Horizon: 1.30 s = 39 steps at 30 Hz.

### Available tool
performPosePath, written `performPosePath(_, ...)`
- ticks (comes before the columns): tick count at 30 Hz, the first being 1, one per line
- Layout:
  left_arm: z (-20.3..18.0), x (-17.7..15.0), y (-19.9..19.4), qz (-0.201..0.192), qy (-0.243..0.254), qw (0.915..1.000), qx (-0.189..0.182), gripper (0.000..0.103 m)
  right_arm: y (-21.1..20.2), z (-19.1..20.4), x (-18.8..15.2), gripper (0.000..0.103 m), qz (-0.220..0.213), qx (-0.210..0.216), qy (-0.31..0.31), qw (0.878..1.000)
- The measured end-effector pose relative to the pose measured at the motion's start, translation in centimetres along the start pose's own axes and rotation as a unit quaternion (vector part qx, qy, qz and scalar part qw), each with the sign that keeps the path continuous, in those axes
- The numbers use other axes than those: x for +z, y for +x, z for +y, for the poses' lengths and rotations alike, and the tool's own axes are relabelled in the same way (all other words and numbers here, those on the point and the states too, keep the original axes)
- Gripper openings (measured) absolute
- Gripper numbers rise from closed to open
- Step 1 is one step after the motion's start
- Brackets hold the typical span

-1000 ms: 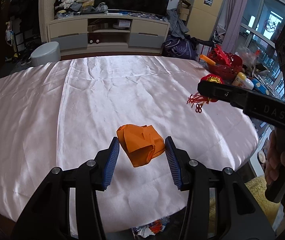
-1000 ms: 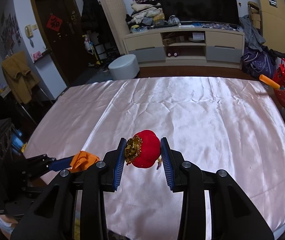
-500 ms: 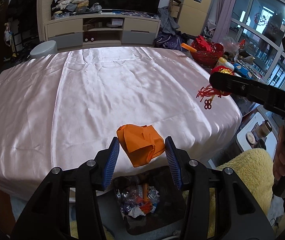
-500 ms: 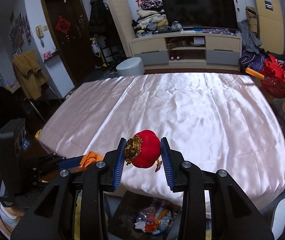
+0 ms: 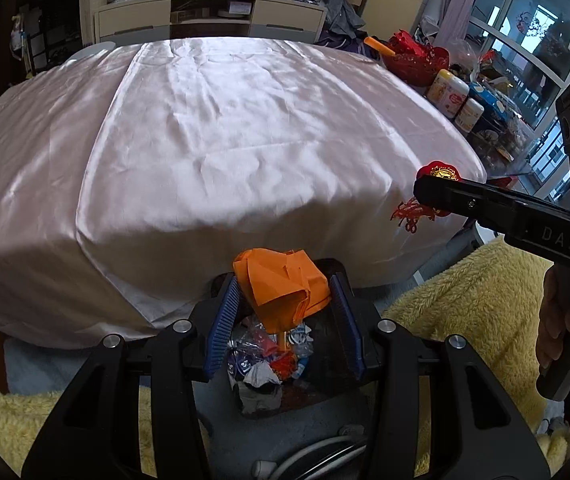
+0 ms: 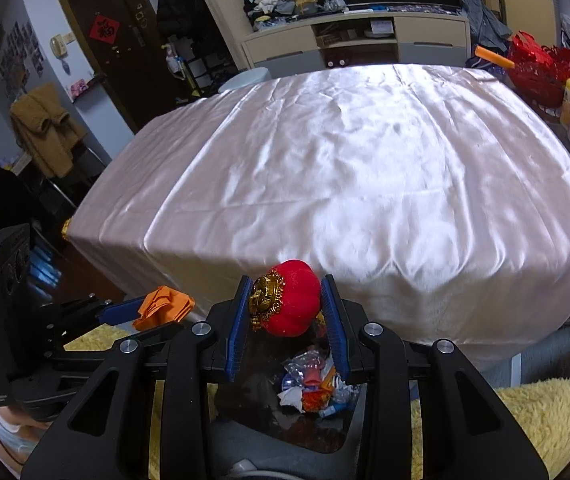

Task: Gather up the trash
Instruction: 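Carry the orange cloth and red ornament over the bin, then open both tools to drop the cloth and ornament into the bin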

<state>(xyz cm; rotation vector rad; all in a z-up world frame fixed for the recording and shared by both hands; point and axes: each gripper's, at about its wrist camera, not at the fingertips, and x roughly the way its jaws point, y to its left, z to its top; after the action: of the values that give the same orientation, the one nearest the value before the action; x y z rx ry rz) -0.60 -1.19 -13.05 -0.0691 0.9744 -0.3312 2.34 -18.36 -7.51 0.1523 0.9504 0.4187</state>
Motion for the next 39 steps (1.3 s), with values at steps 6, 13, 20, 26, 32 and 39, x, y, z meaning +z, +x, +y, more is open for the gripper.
performPosePath(6,-0.1,-2.2,3.3,0.033,-0.005,0.9994,-0.009,0.045,2.7,-1.0,-2.6,0.036,0.030,-0.013,0.013,0.999)
performPosePath(13,0.2,-3.9,6.9,0.068,-0.021,0.9974,-0.014,0.045,5.7,-2.3,-5.0,0.036,0.062,-0.026,0.023,0.997)
performPosePath(20,0.1,-5.2,9.8,0.096,-0.006,0.9953,-0.004,0.045,8.5,-3.3,-6.6,0.037,0.100,-0.034,0.030,0.994)
performPosePath(26,0.1,-5.5,10.9,0.111,-0.003,0.9938,-0.009,0.046,9.6,-2.9,-6.2,0.037,0.108,-0.032,0.022,0.993)
performPosePath(32,0.7,-5.6,11.5,0.121,-0.017,0.9925,0.001,0.064,9.9,-3.5,-6.1,0.048,0.108,-0.038,0.030,0.993)
performPosePath(39,1.1,-5.6,11.1,0.120,-0.019,0.9923,0.024,0.083,9.0,-4.8,-6.3,0.066,0.094,-0.050,0.050,0.993)
